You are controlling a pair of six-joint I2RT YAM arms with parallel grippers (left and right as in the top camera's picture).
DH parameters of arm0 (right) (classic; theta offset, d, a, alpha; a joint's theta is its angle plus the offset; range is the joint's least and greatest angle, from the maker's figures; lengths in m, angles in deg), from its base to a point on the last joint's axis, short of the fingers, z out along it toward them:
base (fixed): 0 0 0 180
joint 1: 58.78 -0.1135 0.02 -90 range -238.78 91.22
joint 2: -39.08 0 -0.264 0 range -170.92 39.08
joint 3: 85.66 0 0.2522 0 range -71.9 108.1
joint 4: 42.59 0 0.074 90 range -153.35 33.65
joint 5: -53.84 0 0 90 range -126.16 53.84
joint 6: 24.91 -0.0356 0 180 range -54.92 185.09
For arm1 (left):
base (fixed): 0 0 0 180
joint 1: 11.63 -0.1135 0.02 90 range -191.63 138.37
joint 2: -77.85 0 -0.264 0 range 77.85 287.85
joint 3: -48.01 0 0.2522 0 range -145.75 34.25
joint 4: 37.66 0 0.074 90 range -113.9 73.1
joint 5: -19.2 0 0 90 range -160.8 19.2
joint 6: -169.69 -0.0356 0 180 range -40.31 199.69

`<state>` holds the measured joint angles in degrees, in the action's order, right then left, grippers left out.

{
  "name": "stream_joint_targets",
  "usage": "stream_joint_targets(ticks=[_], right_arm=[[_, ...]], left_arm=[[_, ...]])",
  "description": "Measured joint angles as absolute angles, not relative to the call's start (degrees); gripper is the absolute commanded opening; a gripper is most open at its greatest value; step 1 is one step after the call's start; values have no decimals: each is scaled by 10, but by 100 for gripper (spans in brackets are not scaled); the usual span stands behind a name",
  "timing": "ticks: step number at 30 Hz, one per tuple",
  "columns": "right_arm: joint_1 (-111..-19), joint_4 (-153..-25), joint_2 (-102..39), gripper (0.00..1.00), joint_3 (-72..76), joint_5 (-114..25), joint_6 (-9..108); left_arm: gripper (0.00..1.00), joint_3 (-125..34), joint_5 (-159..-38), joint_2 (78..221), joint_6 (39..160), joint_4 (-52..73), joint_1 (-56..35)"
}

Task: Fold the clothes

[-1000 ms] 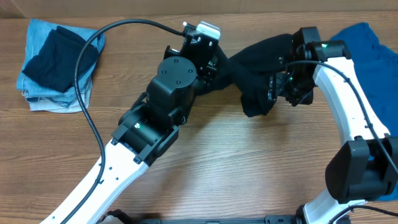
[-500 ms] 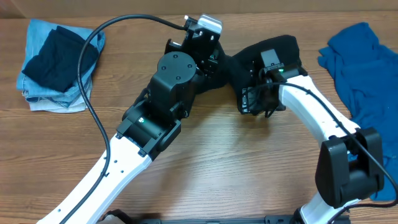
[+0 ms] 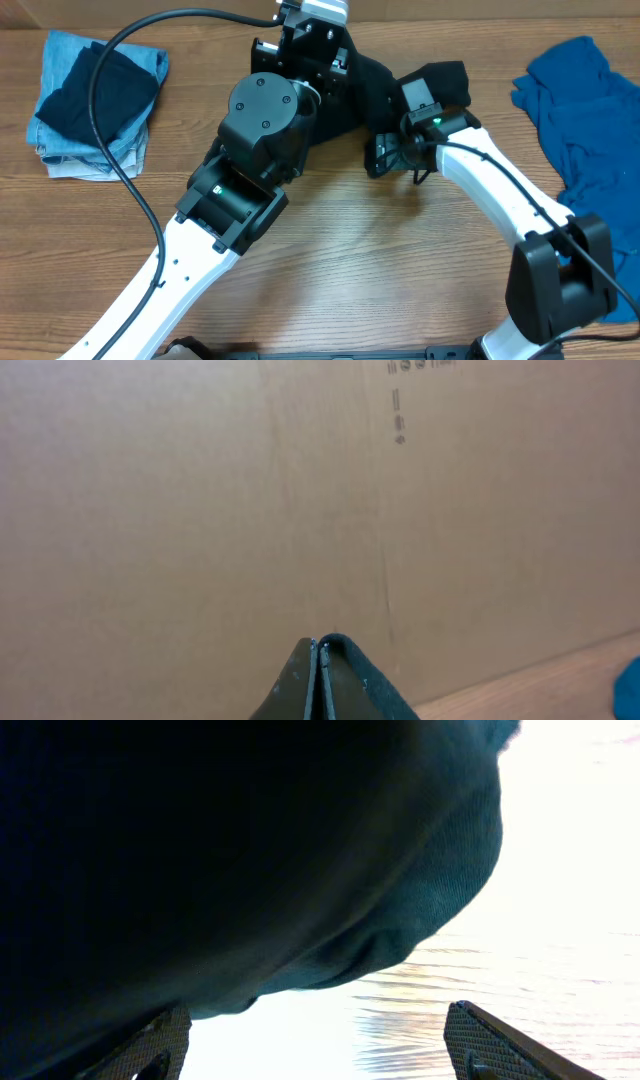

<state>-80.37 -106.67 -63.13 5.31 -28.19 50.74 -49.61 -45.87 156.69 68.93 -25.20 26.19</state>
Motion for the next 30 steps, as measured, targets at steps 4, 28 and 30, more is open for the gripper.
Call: stream_joint_targets(ticks=[4, 28, 30], right_arm=[[-828, -1050, -595, 89, 53, -284, 500], [-937, -951, -599, 87, -32, -126, 201], [-929, -965, -599, 87, -32, -94, 188]], left_arm=[[4, -496, -457, 1569, 689, -269, 256], [4, -496, -457, 1579, 689, -313, 254], [4, -496, -457, 1580, 689, -324, 254]])
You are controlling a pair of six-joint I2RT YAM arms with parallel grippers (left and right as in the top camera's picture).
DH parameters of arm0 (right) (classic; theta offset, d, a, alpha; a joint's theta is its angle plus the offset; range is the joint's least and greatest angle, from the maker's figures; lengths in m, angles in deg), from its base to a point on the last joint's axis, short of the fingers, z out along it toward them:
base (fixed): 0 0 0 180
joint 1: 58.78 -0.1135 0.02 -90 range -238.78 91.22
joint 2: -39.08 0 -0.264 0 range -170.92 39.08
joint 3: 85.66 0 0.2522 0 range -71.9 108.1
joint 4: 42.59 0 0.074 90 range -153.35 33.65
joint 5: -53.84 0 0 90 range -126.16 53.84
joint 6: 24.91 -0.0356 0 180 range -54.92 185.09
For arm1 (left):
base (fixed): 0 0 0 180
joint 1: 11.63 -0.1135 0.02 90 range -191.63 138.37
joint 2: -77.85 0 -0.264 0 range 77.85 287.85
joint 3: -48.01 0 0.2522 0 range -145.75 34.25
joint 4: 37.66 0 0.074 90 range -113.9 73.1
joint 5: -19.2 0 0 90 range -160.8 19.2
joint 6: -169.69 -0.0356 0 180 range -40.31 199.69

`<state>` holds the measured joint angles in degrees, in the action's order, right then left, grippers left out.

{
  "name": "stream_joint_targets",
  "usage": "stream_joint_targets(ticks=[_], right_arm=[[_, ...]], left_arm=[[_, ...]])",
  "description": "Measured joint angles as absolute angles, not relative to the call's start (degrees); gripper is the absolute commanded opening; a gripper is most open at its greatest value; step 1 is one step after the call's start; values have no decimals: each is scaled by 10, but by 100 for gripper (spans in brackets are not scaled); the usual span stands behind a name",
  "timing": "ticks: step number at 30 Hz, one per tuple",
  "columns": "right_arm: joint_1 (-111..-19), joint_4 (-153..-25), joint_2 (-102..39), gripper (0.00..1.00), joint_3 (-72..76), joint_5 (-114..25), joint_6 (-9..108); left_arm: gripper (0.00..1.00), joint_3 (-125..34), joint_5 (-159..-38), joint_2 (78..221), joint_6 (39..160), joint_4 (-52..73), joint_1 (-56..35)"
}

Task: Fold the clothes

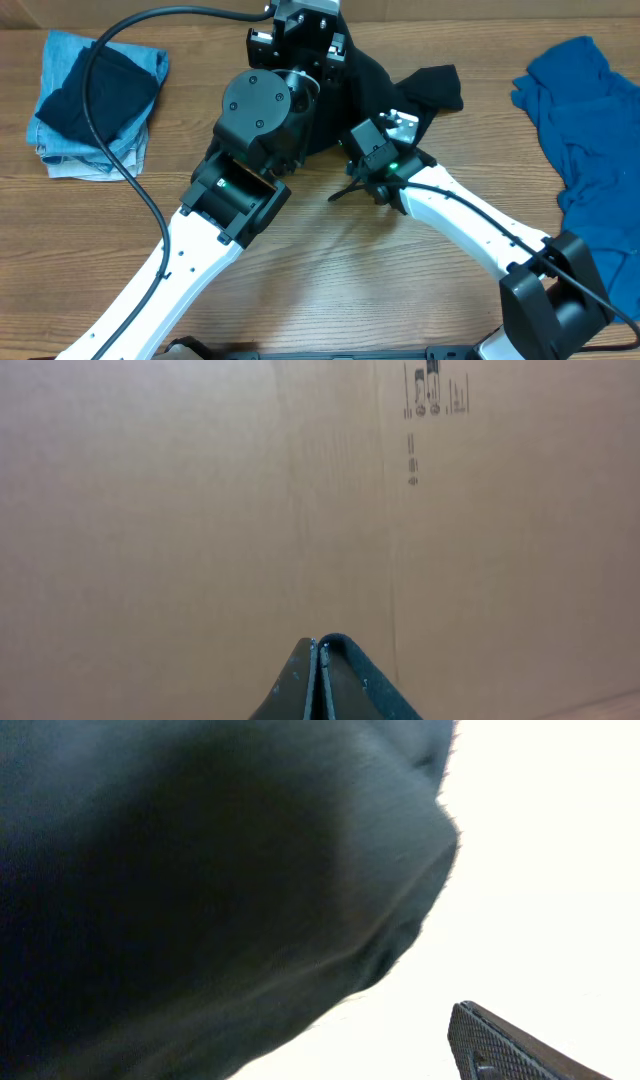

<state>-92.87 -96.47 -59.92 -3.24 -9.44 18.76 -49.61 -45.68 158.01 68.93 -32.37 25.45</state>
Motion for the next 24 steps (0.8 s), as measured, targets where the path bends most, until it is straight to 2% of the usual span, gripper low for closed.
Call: stream_joint_targets(ticks=[5, 13, 15, 20, 24], right_arm=[[-882, -975, -600, 87, -32, -71, 174], [-868, -964, -640, 86, -33, -79, 171], [-862, -954, -640, 79, -40, -82, 171], [-862, -927, -640, 48, -71, -103, 170], [-862, -946, -640, 41, -72, -105, 169]], left_arm=[[4, -496, -457, 1580, 685, -338, 254], [4, -496, -457, 1580, 670, -347, 254], [4, -496, -457, 1580, 670, -351, 254], [4, -496, -457, 1581, 661, -355, 254], [4, -496, -457, 1584, 658, -354, 254]])
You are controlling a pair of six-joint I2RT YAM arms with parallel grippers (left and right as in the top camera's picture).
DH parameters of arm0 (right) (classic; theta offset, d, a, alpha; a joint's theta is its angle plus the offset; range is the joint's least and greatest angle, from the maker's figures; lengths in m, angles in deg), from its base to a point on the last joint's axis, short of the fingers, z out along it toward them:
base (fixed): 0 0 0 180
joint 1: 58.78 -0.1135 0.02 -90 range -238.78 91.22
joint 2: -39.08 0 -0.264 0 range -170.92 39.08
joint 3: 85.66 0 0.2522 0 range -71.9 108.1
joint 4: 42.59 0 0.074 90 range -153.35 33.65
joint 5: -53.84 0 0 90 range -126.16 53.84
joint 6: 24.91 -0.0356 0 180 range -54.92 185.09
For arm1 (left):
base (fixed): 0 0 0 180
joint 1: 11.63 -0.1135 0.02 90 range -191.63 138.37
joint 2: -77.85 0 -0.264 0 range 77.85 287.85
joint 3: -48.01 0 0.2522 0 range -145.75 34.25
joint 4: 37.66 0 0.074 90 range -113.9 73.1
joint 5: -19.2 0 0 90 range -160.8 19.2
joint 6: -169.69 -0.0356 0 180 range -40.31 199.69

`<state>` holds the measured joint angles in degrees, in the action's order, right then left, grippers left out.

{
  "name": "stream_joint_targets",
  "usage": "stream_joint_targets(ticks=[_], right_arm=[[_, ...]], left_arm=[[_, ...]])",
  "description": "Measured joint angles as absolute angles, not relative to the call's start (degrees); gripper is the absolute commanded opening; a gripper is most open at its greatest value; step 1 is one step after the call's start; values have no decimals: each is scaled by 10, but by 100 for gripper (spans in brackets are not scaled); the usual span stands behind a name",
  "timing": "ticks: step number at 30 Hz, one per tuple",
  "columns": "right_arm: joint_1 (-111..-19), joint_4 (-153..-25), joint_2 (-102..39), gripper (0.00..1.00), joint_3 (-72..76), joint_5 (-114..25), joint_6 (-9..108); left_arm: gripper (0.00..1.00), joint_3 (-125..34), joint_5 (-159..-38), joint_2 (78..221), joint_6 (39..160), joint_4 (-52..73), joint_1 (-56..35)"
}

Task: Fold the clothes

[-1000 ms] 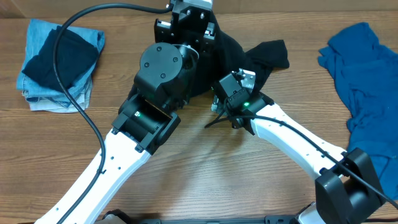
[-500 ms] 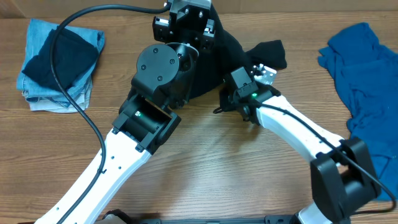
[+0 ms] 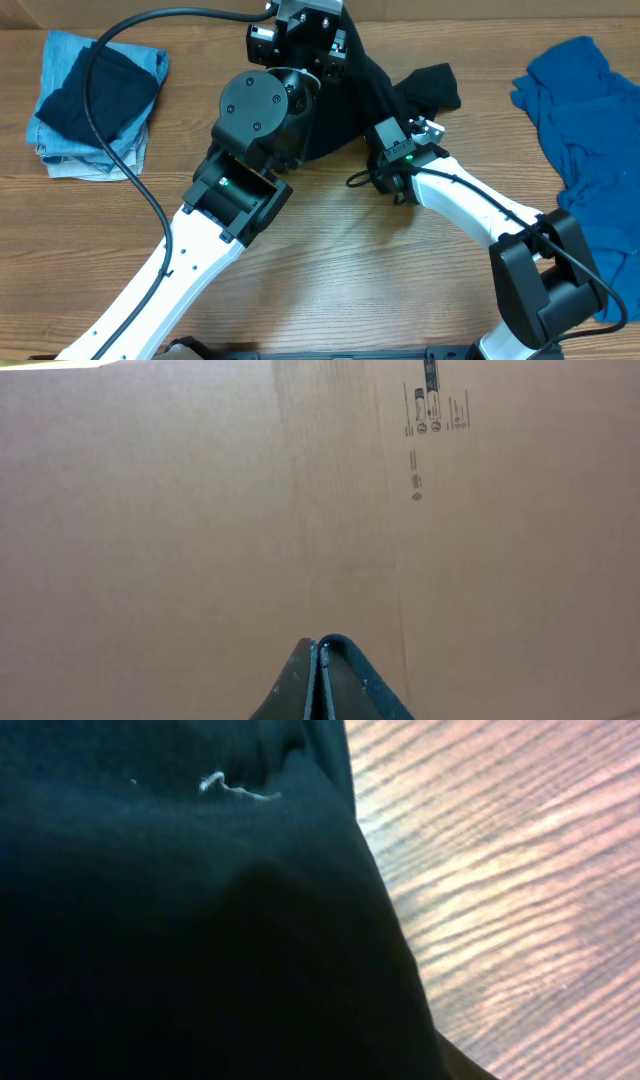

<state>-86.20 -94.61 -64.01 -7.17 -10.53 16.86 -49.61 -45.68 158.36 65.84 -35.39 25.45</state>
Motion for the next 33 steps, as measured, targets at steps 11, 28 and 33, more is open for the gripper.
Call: stream_joint_targets(ticks=[11, 28, 33], right_arm=[[-862, -976, -632, 69, -73, -110, 170], [-862, -957, -584, 43, -75, -200, 142], [-862, -950, -587, 50, -75, -193, 143]], left_arm=[[4, -496, -457, 1584, 644, -355, 254], [4, -496, -457, 1584, 642, -358, 254], [4, -496, -457, 1584, 640, -358, 254]])
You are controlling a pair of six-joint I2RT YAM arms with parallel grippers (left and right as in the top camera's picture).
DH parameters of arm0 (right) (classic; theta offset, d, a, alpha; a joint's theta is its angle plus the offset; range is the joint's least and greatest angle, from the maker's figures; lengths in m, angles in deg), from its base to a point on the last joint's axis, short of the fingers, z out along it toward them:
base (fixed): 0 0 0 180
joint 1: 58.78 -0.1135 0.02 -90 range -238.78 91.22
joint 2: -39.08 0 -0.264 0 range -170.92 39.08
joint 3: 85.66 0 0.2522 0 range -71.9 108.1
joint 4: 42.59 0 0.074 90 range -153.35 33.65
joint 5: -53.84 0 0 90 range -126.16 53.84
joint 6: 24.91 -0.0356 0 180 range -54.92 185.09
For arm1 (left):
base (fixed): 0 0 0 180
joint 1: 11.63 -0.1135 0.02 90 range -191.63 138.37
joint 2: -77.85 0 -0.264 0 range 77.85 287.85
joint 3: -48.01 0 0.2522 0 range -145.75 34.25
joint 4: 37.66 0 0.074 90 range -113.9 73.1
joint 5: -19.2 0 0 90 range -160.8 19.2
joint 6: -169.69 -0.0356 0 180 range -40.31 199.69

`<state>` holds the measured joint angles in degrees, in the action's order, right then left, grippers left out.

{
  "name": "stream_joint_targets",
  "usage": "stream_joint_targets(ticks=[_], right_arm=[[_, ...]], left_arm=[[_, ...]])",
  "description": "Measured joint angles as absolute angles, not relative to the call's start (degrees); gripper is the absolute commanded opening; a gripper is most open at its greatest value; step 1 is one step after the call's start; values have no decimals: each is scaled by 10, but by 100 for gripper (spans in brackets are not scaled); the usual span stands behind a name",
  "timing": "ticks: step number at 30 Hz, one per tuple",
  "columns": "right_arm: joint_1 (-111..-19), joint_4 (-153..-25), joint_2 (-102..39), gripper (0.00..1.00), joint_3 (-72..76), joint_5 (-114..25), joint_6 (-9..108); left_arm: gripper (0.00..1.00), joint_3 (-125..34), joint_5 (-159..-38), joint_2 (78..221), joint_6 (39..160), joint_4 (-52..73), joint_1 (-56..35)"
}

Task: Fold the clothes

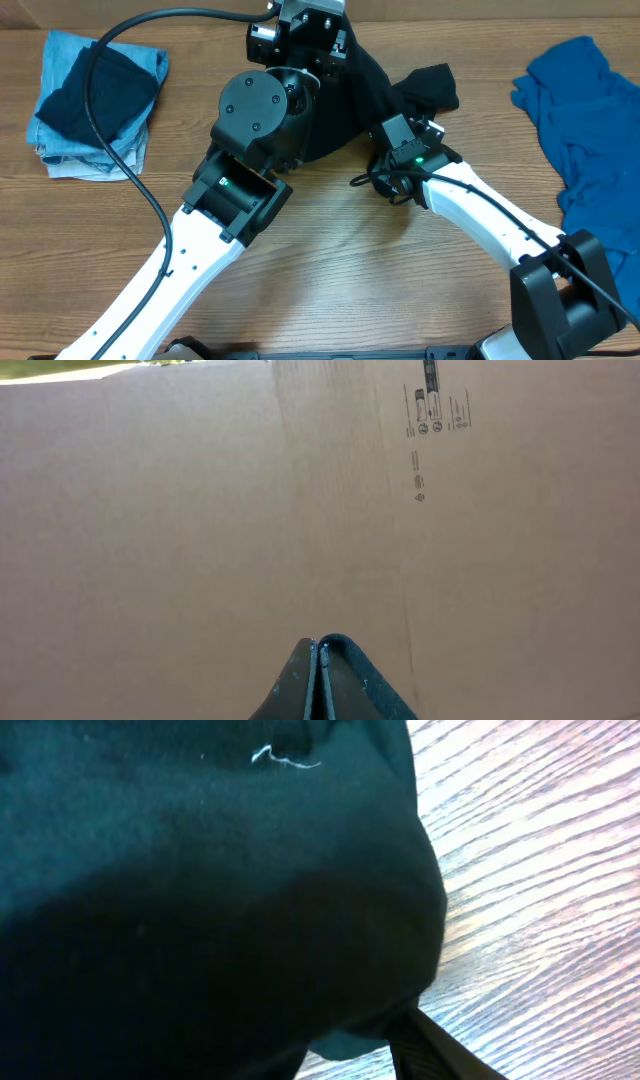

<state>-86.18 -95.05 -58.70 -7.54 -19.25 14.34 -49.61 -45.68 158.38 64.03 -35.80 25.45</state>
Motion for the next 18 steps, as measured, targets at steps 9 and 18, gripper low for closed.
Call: stream_joint_targets(ticks=[9, 18], right_arm=[[-862, -993, -588, 50, -75, -224, 144], [-864, -969, -589, 44, -75, -227, 144]], left_arm=[[4, -496, -457, 1584, 627, -358, 254], [4, -496, -457, 1584, 627, -358, 254]])
